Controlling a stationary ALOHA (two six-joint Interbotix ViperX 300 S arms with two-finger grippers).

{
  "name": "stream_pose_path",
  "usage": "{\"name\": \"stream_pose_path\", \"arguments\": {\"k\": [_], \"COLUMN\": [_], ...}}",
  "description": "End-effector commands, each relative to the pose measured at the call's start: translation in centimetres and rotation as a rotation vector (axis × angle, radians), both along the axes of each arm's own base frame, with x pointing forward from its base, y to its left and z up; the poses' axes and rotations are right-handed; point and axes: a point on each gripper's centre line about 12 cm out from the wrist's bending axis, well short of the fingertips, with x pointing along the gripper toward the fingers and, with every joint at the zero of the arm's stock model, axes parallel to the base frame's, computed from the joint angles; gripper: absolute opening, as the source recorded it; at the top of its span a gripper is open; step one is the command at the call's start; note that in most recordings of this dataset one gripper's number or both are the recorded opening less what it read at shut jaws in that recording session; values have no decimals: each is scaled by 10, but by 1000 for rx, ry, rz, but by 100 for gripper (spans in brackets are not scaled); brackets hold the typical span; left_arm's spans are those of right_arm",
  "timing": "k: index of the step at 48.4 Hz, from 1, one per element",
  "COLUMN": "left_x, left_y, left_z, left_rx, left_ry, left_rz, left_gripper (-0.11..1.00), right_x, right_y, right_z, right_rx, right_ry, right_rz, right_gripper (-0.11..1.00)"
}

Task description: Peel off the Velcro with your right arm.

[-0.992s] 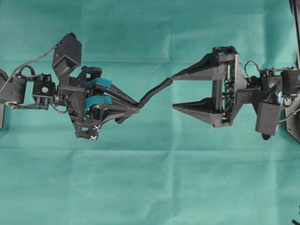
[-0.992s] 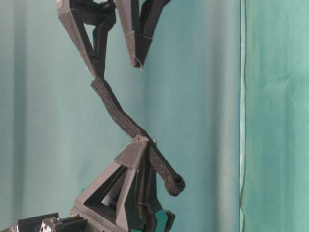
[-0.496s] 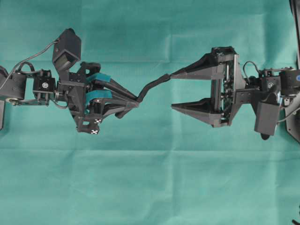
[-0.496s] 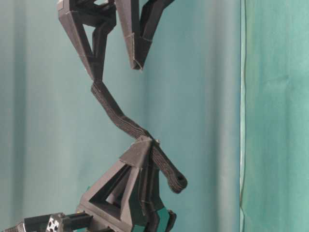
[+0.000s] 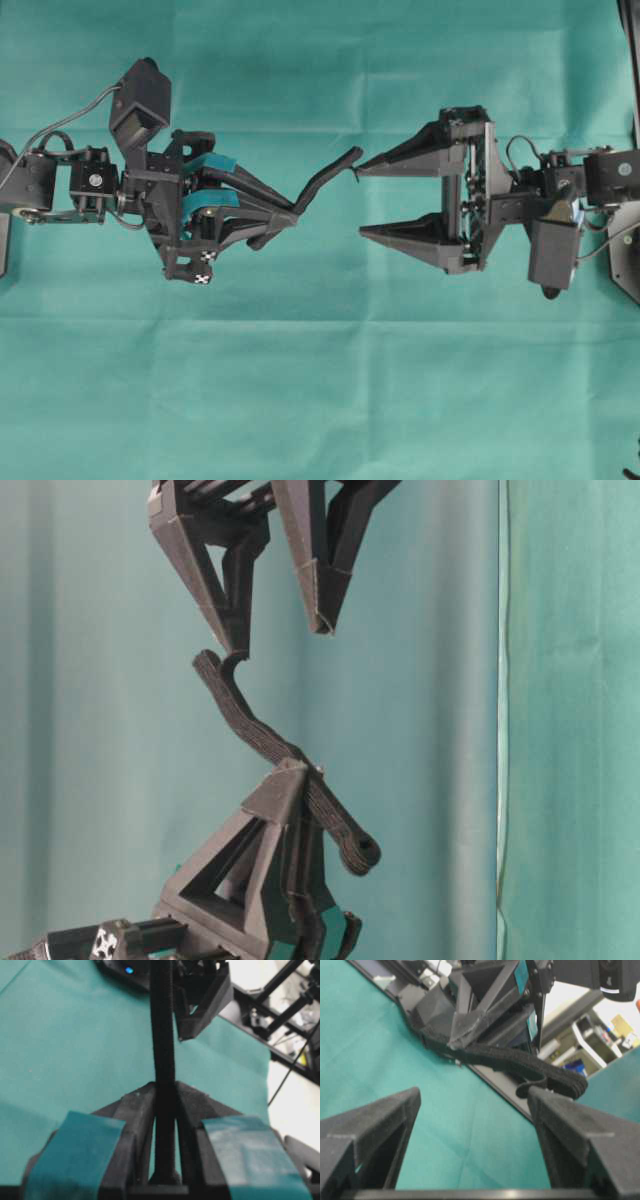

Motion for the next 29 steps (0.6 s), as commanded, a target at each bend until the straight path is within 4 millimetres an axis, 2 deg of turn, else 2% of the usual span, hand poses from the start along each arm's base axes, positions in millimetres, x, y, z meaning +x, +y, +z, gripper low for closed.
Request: {"name": "stream_pose_path", "arguments": {"k": [1, 29], "left_x": [1, 4], "left_y": [1, -3], "left_z": [10, 4], "left_rx": [0, 0], "left_ry": [-34, -17], "left_rz": [2, -8], "left_gripper": [10, 10], "right_x": [4, 7], "right_y": [-1, -7], "right_z": [11, 20], "right_rx": [3, 7], "right_ry": [-38, -69], "right_rz": [-3, -23], "right_gripper": [47, 47]}}
